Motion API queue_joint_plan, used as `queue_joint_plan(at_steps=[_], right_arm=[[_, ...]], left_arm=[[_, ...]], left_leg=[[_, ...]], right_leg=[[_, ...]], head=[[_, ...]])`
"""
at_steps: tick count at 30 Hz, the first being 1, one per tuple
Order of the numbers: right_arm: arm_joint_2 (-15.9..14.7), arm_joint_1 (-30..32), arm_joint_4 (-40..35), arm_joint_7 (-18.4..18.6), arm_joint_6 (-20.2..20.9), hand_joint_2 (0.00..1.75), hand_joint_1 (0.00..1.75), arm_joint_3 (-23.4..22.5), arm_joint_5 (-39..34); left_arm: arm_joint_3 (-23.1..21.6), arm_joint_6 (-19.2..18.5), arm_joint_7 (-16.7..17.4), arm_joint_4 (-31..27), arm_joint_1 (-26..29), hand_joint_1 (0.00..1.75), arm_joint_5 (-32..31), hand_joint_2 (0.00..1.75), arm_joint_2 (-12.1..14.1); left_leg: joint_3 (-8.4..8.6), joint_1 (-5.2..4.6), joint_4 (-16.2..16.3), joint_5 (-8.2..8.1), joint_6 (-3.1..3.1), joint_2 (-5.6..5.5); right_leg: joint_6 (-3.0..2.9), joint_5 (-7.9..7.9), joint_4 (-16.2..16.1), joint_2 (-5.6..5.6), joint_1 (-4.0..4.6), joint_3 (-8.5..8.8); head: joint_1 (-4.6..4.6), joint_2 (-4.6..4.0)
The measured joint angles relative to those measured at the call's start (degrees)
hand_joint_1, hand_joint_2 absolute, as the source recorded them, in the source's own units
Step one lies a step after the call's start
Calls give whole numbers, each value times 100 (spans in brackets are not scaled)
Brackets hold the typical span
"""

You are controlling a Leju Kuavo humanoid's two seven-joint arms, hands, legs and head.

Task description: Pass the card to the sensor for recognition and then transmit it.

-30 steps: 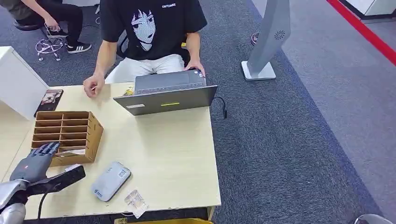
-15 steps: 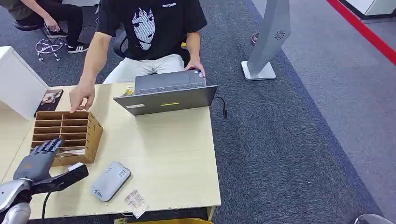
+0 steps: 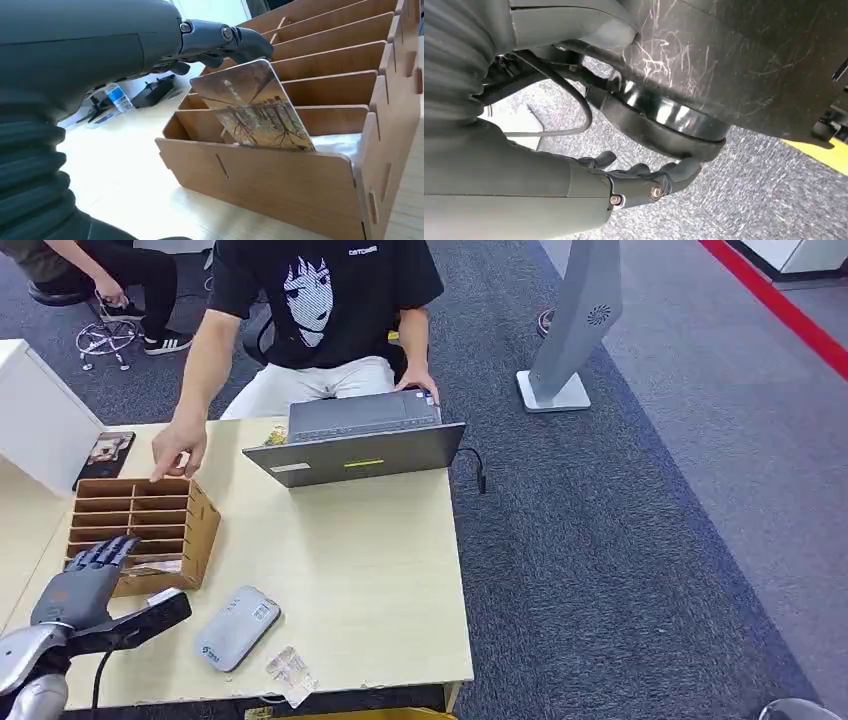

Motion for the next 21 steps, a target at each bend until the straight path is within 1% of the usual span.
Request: queue_joint_plan(at_steps=[4,5,6,7,9,15,21], right_arm=[[-11,-2,-4,2,0,175,0,15,-4],[-13,-2,-9,4,0,175,0,20,-4],[-15,-2,-13,7,0,175,0,22,-11],[-22,-2,-20,13,0,175,0,24,-31],[-31,-2,-33,28,-2,175,0,42,-109],[-72,-1,-72,35,-354,175,0,153,-240],[-96,0,-107,35,-389,175,0,188,-297]], left_arm=[[0,2,-2,0,1,2,0,175,0],[0,2,-2,0,1,17,0,175,0],[0,2,-2,0,2,110,0,175,0],[0,0,-2,0,5,175,0,175,2],[0,-2,-2,0,7,175,0,175,2],[0,4,4,-2,19,175,-39,175,2],[2,94,15,-4,-9,175,-74,175,2]], left_leg=[[0,0,0,0,0,0],[0,0,0,0,0,0],[0,0,0,0,0,0],[0,0,0,0,0,0],[0,0,0,0,0,0],[-1,0,0,0,0,0],[0,-1,0,0,0,0]], right_leg=[[0,0,0,0,0,0],[0,0,0,0,0,0],[0,0,0,0,0,0],[0,0,0,0,0,0],[0,0,0,0,0,0],[0,0,0,0,-1,0],[0,0,0,0,-2,1]], head=[[0,0],[0,2],[0,0],[0,0],[0,0],[2,2],[0,2]])
